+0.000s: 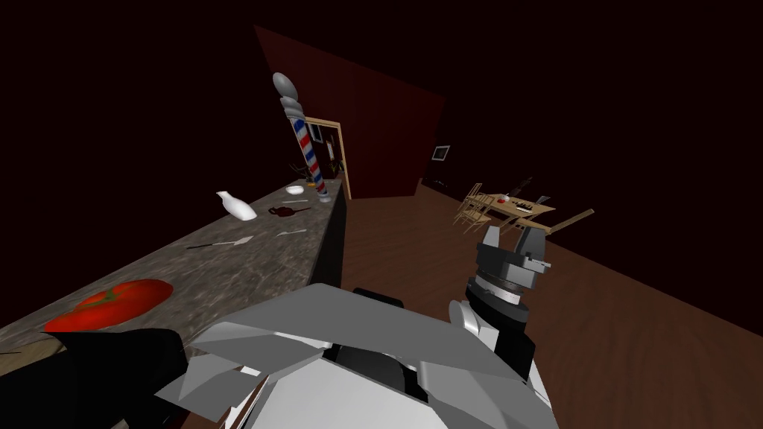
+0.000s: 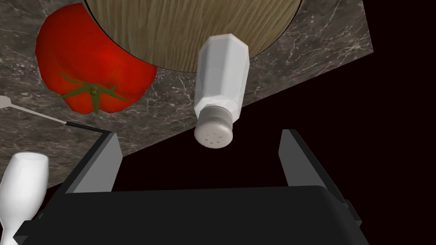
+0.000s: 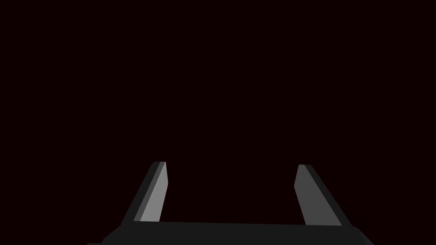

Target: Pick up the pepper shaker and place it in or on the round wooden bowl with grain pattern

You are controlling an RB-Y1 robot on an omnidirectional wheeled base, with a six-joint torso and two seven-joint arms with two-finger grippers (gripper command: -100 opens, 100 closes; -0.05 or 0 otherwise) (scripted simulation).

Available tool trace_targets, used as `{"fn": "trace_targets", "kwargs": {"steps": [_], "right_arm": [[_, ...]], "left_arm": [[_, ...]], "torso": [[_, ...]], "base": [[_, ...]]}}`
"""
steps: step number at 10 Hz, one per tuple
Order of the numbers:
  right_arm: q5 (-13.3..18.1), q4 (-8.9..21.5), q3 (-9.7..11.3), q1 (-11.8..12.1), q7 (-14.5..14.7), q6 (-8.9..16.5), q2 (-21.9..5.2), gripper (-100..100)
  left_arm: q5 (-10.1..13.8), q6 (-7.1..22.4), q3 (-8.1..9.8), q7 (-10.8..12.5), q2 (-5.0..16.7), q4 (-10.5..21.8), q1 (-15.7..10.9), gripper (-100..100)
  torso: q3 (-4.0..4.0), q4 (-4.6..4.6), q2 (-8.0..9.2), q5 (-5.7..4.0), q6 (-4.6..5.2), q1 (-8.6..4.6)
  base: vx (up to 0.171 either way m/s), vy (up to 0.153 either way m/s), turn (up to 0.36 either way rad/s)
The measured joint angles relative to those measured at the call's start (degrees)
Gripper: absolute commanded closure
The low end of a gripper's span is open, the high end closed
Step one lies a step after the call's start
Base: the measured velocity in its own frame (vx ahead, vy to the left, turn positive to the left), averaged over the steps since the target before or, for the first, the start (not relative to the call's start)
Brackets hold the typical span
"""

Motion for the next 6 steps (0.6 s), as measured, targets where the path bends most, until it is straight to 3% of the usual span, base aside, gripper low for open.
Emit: {"fn": "trace_targets", "kwargs": {"steps": [1,3,5,6], "right_arm": [[0.0,0.0,0.0,0.0,0.0,0.0,0.0,0],[0.0,0.0,0.0,0.0,0.0,0.0,0.0,0],[0.0,0.0,0.0,0.0,0.0,0.0,0.0,0],[0.0,0.0,0.0,0.0,0.0,0.0,0.0,0]], "left_arm": [[0.6,-0.2,1.03,0.3,0.5,-0.4,1.7,-100],[1.4,-2.8,1.47,2.1,2.4,2.2,3.5,-100],[2.5,-3.0,3.27,2.7,3.5,1.4,6.6,-100],[2.6,-3.8,2.97,3.4,4.3,2.6,6.6,-100]], "torso": [[0.03,0.02,0.05,0.0,-0.02,-0.02],[0.07,0.03,0.11,-0.01,-0.01,-0.05],[0.03,0.02,0.04,0.0,-0.02,-0.02],[0.03,0.02,0.03,0.01,-0.01,-0.01]], "base": [[-0.042,-0.016,0.002],[-0.045,-0.021,-0.002],[-0.026,-0.011,0.001],[-0.021,-0.011,-0.004]]}}
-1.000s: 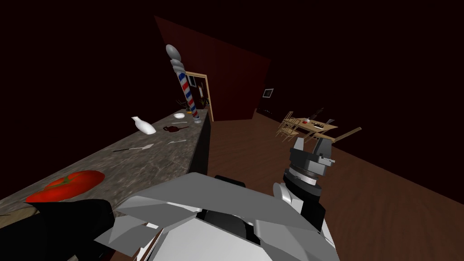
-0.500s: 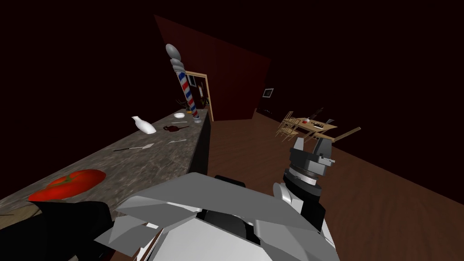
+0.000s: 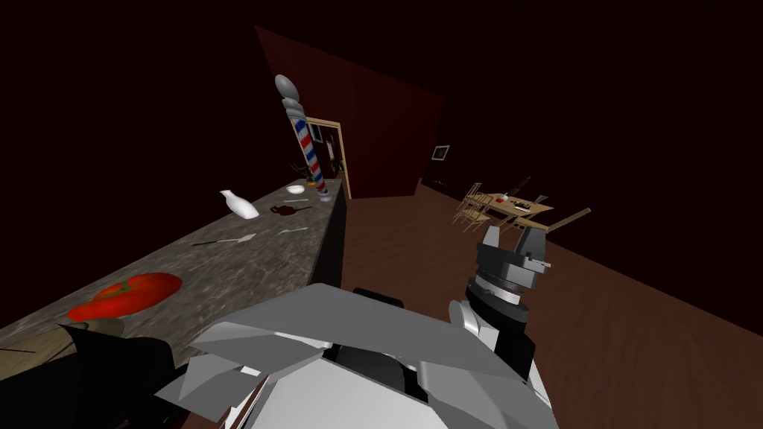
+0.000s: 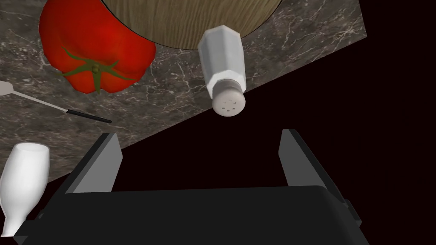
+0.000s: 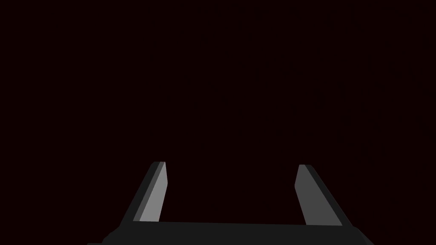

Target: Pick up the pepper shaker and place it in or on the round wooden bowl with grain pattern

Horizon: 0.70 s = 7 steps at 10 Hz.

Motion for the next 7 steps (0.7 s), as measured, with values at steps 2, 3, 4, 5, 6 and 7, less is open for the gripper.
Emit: {"fn": "trace_targets", "kwargs": {"steps": [2,3,4,5,6,7], "right_arm": [[0.0,0.0,0.0,0.0,0.0,0.0,0.0,0],[0.0,0.0,0.0,0.0,0.0,0.0,0.0,0],[0.0,0.0,0.0,0.0,0.0,0.0,0.0,0],[0.0,0.0,0.0,0.0,0.0,0.0,0.0,0],[0.0,0.0,0.0,0.0,0.0,0.0,0.0,0],[0.0,0.0,0.0,0.0,0.0,0.0,0.0,0]], "left_arm": [[0.9,-0.8,1.61,0.7,0.9,-0.1,2.8,-100],[1.6,-1.1,2.81,1.1,1.7,-0.2,4.8,-100],[1.7,-1.2,2.93,1.2,1.8,-0.2,5.0,0],[1.7,-1.2,2.92,1.2,1.8,-0.2,4.9,0],[1.7,-1.2,2.92,1.2,1.8,-0.2,4.9,0],[1.7,-1.2,2.92,1.2,1.8,-0.2,4.9,0]], "torso": [[-0.02,-0.01,-0.03,0.0,0.0,-0.01],[-0.01,0.0,-0.01,0.0,0.0,-0.01],[-0.01,0.0,-0.03,0.01,-0.02,0.01],[-0.03,-0.01,-0.07,0.02,-0.01,0.04],[-0.04,-0.01,-0.08,0.02,-0.01,0.04],[-0.05,-0.02,-0.09,0.02,-0.01,0.05]], "base": [[-0.025,-0.013,0.001],[-0.015,-0.006,-0.003],[0.0,0.0,0.0],[0.0,0.0,0.0],[0.0,0.0,0.0],[0.0,0.0,0.0]]}}
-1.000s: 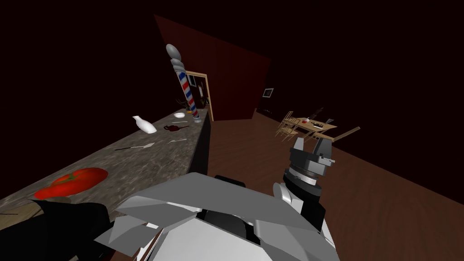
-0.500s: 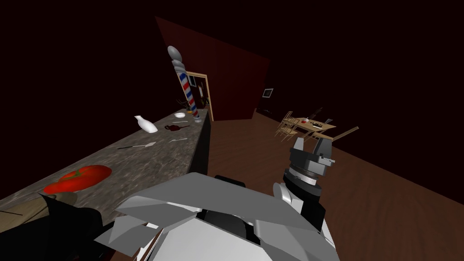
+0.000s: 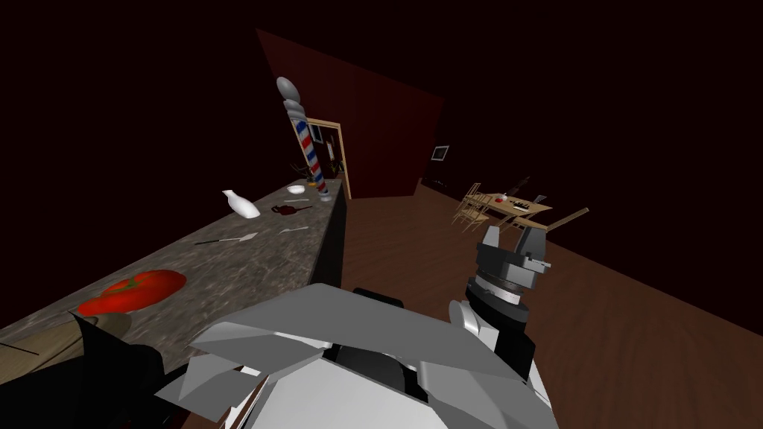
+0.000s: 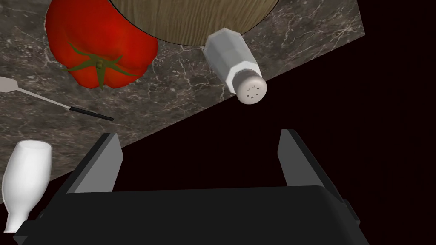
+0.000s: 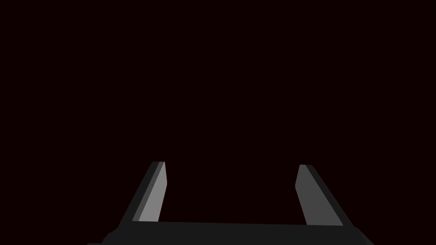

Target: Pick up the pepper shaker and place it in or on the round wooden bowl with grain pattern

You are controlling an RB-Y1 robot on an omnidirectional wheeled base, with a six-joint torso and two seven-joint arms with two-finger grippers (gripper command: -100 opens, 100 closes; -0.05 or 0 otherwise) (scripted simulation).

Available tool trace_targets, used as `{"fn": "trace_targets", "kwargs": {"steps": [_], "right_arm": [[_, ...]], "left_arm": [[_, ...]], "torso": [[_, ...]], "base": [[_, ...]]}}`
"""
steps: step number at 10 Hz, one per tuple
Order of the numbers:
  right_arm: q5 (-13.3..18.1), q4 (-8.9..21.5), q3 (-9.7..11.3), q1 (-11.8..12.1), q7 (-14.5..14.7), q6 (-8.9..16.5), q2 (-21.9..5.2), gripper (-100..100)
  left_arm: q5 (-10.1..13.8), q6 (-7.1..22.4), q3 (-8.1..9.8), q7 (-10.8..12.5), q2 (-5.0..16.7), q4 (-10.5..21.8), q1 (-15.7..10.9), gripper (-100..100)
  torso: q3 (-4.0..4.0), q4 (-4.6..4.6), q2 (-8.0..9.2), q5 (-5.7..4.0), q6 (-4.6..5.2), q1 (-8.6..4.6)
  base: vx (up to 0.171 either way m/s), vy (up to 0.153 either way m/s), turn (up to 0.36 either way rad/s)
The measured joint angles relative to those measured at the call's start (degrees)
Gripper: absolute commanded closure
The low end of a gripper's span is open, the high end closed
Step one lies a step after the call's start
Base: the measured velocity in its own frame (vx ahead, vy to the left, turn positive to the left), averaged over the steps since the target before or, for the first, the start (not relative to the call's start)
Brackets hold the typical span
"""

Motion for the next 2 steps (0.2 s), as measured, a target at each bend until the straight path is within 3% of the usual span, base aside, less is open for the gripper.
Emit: {"fn": "trace_targets", "kwargs": {"steps": [2], "right_arm": [[0.0,0.0,0.0,0.0,0.0,0.0,0.0,0]], "left_arm": [[0.0,0.0,0.0,0.0,0.0,0.0,0.0,0]], "torso": [[0.0,0.0,-0.01,0.0,0.0,0.0]], "base": [[0.0,0.0,0.0]]}}
